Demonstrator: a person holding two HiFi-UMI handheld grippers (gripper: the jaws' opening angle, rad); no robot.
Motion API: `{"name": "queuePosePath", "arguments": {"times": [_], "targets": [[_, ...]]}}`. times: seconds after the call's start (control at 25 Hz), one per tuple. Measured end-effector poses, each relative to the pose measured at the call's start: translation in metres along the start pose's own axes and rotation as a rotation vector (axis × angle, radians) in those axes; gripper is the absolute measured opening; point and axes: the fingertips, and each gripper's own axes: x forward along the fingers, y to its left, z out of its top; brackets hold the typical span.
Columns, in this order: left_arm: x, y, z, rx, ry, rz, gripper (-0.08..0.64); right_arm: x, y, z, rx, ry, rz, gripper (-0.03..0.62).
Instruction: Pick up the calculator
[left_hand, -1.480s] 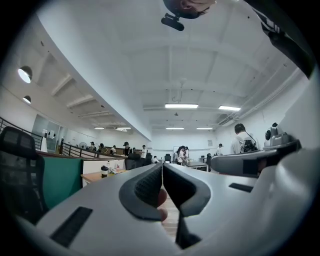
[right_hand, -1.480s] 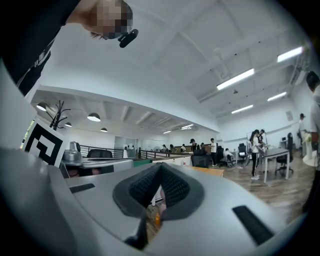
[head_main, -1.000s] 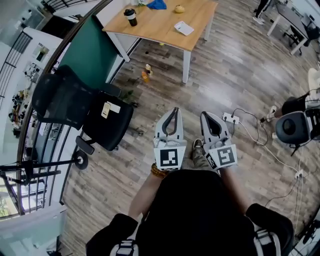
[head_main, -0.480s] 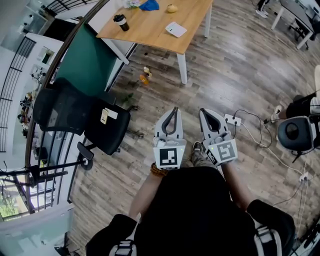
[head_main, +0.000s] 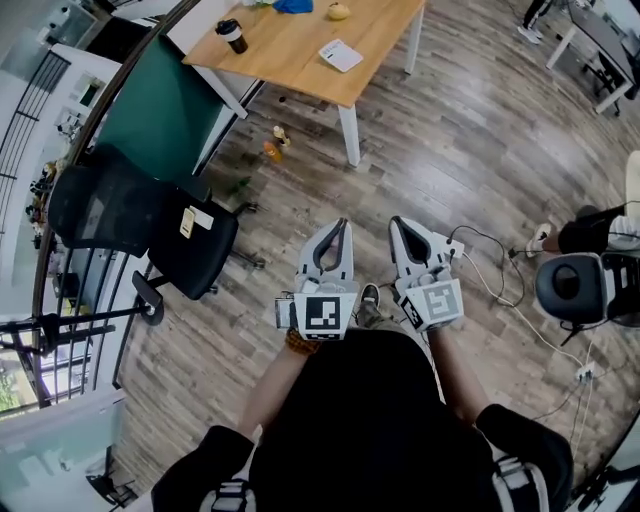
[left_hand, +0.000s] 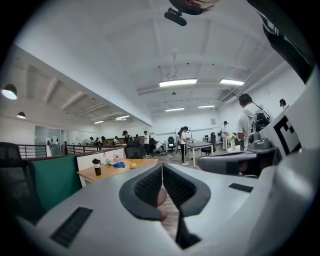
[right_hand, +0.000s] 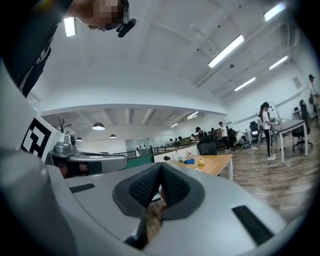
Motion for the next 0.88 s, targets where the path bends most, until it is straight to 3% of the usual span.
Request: {"name": "queuePosePath", "arguments": {"times": [0.36, 0.88], "targets": [[0.034, -0.007, -0.020, -0.014, 0.043, -0.040, 0.026, 0.008, -0.029, -0.017, 0.021, 0.057, -0.029, 0.006], [0.136, 0.026, -0.021, -0.100, -0.009, -0.092, 0.026, 0.069, -0.075, -0.005, -0.053, 0.108, -0.062, 0.006]]}}
